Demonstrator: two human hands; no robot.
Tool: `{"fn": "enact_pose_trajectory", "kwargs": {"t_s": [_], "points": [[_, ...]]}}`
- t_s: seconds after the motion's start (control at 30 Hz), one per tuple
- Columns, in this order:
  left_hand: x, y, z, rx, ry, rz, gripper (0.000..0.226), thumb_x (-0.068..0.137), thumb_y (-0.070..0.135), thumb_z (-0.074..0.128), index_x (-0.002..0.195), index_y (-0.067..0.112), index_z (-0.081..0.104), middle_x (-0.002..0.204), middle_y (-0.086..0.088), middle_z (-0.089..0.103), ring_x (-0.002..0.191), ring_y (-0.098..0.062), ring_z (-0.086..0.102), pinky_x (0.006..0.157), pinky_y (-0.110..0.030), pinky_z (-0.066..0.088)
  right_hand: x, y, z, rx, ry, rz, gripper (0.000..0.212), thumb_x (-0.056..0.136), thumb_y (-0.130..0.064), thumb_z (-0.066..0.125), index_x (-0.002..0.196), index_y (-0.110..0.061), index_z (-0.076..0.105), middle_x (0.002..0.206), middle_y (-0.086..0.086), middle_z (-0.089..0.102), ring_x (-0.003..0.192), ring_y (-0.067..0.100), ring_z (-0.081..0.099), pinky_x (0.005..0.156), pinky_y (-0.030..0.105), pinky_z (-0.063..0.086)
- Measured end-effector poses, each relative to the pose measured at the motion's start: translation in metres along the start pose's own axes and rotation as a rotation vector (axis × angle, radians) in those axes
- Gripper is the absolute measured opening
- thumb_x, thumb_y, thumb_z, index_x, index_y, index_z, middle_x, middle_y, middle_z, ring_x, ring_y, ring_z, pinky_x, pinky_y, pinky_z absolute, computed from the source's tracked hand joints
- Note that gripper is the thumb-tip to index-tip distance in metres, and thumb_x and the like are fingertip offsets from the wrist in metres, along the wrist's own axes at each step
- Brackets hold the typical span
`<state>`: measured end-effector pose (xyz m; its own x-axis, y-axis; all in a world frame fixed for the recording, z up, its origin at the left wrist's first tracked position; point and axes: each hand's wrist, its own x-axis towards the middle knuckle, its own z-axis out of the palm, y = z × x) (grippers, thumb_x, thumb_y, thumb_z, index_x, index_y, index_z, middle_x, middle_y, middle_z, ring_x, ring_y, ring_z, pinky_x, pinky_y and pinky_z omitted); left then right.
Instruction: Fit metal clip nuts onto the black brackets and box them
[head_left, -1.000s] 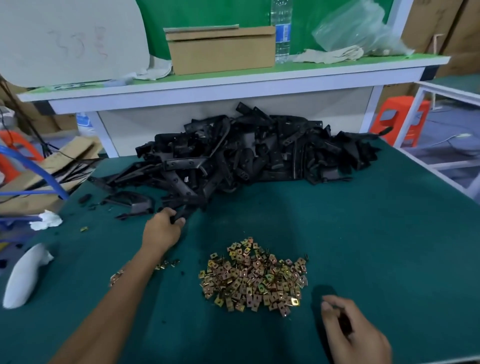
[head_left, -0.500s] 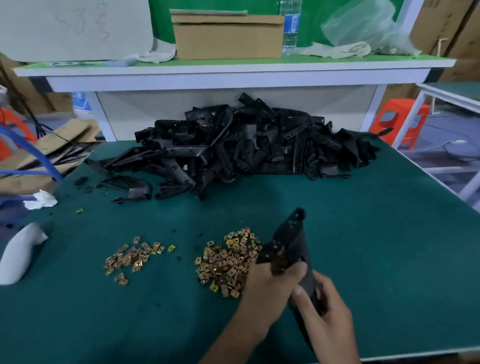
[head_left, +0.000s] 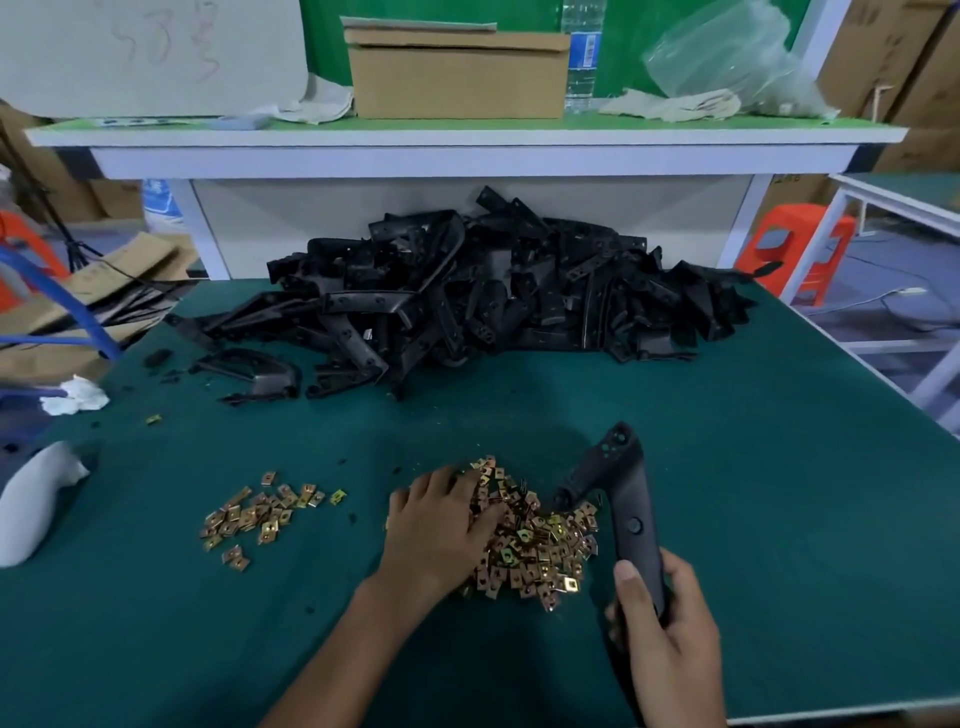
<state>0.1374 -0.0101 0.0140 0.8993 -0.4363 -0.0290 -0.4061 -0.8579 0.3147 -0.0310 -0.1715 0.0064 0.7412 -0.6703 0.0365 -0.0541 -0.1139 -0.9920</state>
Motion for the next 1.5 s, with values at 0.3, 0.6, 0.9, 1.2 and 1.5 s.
{"fn": "enact_pose_trajectory", "kwargs": {"t_s": [0.3, 0.6, 0.9, 1.2, 1.5], "points": [[0.001, 0.0, -0.003, -0.152, 0.165, 0.059, 0.03, 0.104, 0.041, 0.047, 0.126, 0.027, 0.062, 0.116, 0.006, 0.062, 0.112, -0.017, 0.054, 0.099, -0.035, 0.035, 0.002, 0.003, 0.001, -0.047, -0.018, -0.031, 0.021, 0.096, -0.026, 0.066, 0.099, -0.047, 0.064, 0.065, 0.007, 0.067, 0.055, 0.013, 0.06, 0.058, 0.031, 0.049], [-0.007, -0.004, -0.015, -0.321, 0.326, 0.085, 0.018, 0.103, 0.03, 0.054, 0.113, 0.022, 0.066, 0.092, 0.012, 0.07, 0.082, -0.01, 0.065, 0.076, -0.033, 0.052, 0.002, 0.004, 0.002, -0.079, -0.018, -0.043, 0.017, 0.092, -0.037, 0.067, 0.104, -0.049, 0.063, 0.068, 0.003, 0.07, 0.057, 0.012, 0.064, 0.06, 0.032, 0.051], [-0.021, 0.002, -0.026, -0.553, 0.309, 0.058, 0.008, 0.103, 0.026, 0.054, 0.104, 0.028, 0.061, 0.095, 0.02, 0.063, 0.093, 0.002, 0.058, 0.073, -0.01, 0.042, 0.002, 0.006, 0.0, -0.086, -0.017, -0.071, 0.029, 0.078, -0.06, 0.061, 0.106, -0.049, 0.063, 0.069, 0.0, 0.07, 0.059, 0.011, 0.064, 0.061, 0.036, 0.052], [-0.038, 0.031, -0.029, -1.022, 0.153, -0.037, 0.015, 0.1, 0.027, 0.061, 0.104, 0.041, 0.067, 0.101, 0.034, 0.066, 0.095, 0.014, 0.061, 0.076, -0.002, 0.045, 0.002, 0.009, 0.002, -0.082, -0.001, -0.052, 0.019, 0.088, -0.038, 0.071, 0.103, -0.047, 0.065, 0.066, 0.002, 0.068, 0.055, 0.01, 0.062, 0.059, 0.033, 0.049], [-0.042, 0.037, -0.035, -1.309, 0.059, -0.108, 0.021, 0.099, 0.019, 0.062, 0.097, 0.035, 0.074, 0.097, 0.006, 0.072, 0.092, -0.009, 0.068, 0.082, -0.023, 0.054, 0.003, 0.011, -0.002, -0.08, -0.089, -0.072, 0.016, 0.089, -0.036, 0.071, 0.104, -0.036, 0.069, 0.063, 0.004, 0.064, 0.054, 0.013, 0.055, 0.056, 0.034, 0.045]]}}
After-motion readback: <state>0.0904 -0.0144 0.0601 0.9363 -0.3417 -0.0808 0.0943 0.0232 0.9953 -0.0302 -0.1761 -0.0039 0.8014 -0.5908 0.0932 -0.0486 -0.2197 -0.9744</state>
